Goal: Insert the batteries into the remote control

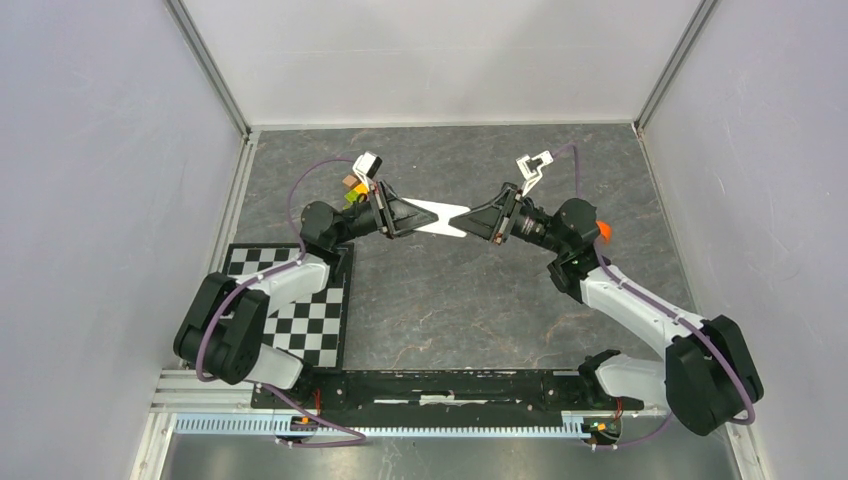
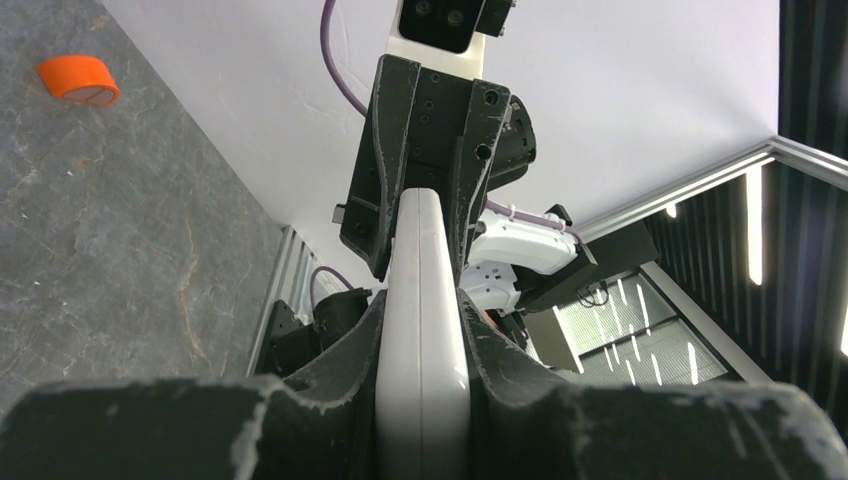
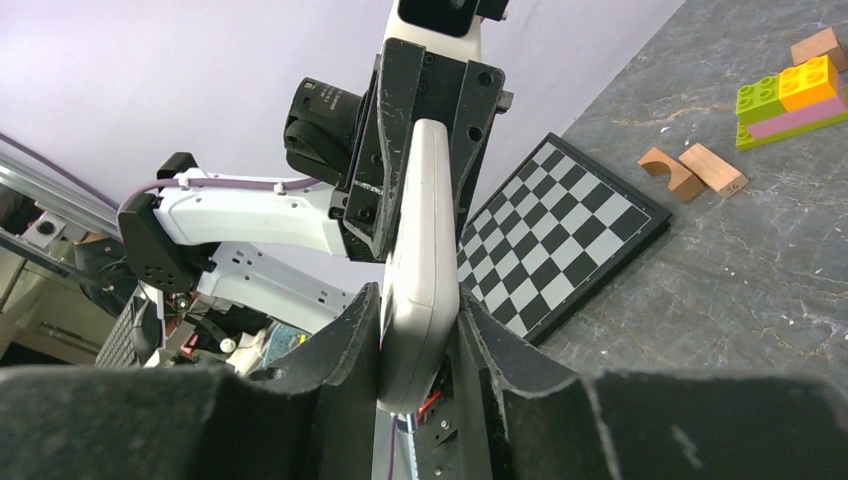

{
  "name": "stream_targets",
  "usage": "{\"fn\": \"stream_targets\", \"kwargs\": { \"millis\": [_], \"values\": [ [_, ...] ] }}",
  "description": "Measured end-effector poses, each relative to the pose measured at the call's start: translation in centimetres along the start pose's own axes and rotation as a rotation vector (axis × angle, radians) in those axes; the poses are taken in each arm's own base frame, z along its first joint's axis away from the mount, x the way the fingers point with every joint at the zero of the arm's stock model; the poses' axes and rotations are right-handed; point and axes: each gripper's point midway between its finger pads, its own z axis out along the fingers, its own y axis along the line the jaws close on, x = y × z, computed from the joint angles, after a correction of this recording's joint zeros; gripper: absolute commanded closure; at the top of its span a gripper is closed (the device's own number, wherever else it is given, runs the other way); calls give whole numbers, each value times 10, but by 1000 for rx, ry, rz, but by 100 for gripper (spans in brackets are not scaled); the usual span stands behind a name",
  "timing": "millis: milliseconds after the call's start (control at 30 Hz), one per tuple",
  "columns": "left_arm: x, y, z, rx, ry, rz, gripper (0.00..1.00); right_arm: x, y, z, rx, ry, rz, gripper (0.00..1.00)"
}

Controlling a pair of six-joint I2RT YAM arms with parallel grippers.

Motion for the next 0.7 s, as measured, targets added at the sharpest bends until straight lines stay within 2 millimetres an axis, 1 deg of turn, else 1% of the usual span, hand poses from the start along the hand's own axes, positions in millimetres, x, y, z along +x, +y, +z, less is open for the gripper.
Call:
{"fn": "stream_targets", "kwargs": {
  "millis": [300,533,567,600,667,700],
  "values": [
    [-2,11,3,-25,-10,34,98,-1,-13,6,28,-22,57,68],
    [-1,23,6,-78,-12,36,98,0,-21,7,61,-28,62,64],
    [-1,23,6,-83,-9,40,97,1,-22,6,65,-29,57,61],
    [0,24,6,-87,-7,41,97,2,-22,5,66,-28,54,55],
    [4,25,5,-94,10,36,97,5,-23,2,68,-22,36,37],
    [6,25,6,-94,19,35,97,9,-25,0,72,-14,24,30]
  ]
}}
